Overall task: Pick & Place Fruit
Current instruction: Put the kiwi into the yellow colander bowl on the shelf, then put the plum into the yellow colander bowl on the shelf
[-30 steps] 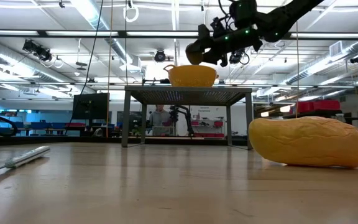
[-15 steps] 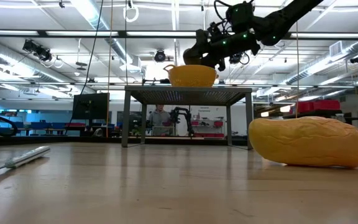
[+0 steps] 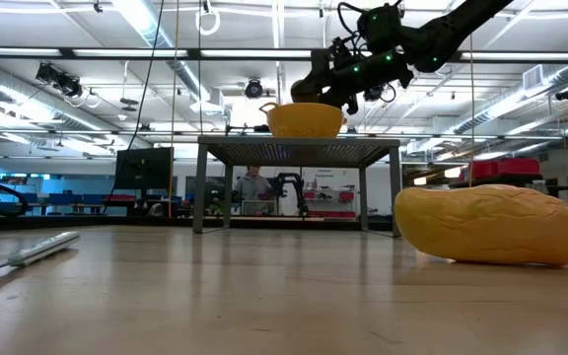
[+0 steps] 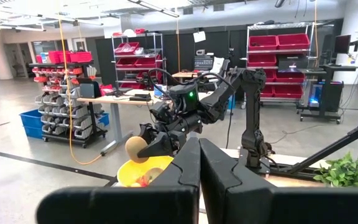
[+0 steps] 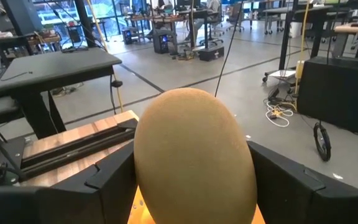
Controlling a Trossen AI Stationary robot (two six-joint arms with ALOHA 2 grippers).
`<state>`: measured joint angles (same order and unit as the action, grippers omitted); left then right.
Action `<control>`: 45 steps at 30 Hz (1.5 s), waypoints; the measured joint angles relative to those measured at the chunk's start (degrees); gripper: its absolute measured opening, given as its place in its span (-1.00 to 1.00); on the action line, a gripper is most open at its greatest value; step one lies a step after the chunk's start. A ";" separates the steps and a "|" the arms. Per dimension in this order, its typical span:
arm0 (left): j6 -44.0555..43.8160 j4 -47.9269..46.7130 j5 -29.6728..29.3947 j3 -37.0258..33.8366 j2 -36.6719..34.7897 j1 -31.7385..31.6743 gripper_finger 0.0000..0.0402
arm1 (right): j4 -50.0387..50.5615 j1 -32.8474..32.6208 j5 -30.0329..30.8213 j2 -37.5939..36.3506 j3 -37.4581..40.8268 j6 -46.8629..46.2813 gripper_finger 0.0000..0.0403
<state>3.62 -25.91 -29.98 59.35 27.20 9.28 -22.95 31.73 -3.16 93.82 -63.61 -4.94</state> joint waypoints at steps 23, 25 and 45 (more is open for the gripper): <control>-0.35 -0.01 0.01 0.00 0.00 0.00 -0.99 | 1.30 -0.44 -1.55 -0.04 0.01 -1.69 0.61; -0.36 -0.02 0.02 0.00 0.00 0.00 -0.99 | 1.33 -0.44 -1.55 -0.04 0.01 -1.69 0.61; -0.39 -0.02 0.20 0.00 0.00 0.00 -0.99 | 3.31 -2.95 -1.44 -5.83 0.03 0.45 0.61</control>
<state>3.23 -25.93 -29.78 59.35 27.20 9.28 -19.64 28.78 -4.60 87.99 -63.57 -4.50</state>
